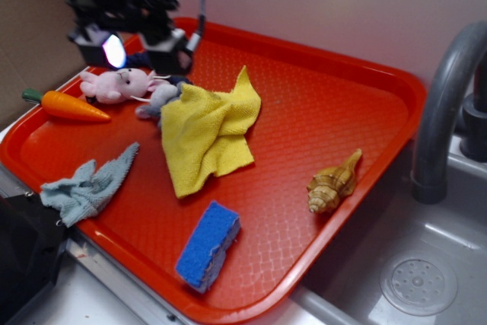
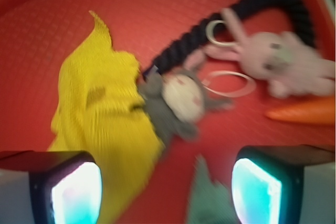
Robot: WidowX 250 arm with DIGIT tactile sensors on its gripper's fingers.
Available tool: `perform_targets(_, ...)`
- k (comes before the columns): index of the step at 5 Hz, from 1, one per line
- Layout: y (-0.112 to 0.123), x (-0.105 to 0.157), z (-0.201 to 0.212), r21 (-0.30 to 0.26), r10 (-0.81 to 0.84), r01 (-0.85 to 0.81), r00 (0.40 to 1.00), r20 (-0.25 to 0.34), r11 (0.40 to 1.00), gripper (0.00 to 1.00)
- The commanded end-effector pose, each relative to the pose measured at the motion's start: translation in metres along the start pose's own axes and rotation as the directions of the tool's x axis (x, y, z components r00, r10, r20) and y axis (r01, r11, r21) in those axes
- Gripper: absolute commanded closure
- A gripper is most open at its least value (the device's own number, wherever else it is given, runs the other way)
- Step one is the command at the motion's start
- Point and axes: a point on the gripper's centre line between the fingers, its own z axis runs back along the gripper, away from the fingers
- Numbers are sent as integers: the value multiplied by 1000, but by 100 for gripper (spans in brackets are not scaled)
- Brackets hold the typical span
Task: Grab the yellow cloth.
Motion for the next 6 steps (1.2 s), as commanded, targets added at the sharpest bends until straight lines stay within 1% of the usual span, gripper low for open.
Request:
perform_targets(1,-24,-27,-11,-130,13,-4,998,65,992,0)
perform_targets(2,-27,-43,-18,-146,64,-70,997,-46,987,0)
perform_targets(3,-34,-46,-30,-178,-17,8,999,-51,984,0)
perform_targets(4,-41,-35,-53,-197,-83,77,996,-23,977,0)
perform_targets(5,-42,-27,-56,-235,-162,167,986,40,957,0)
perform_targets(6,-35,-26,-57,-222,-133,140,990,44,965,100)
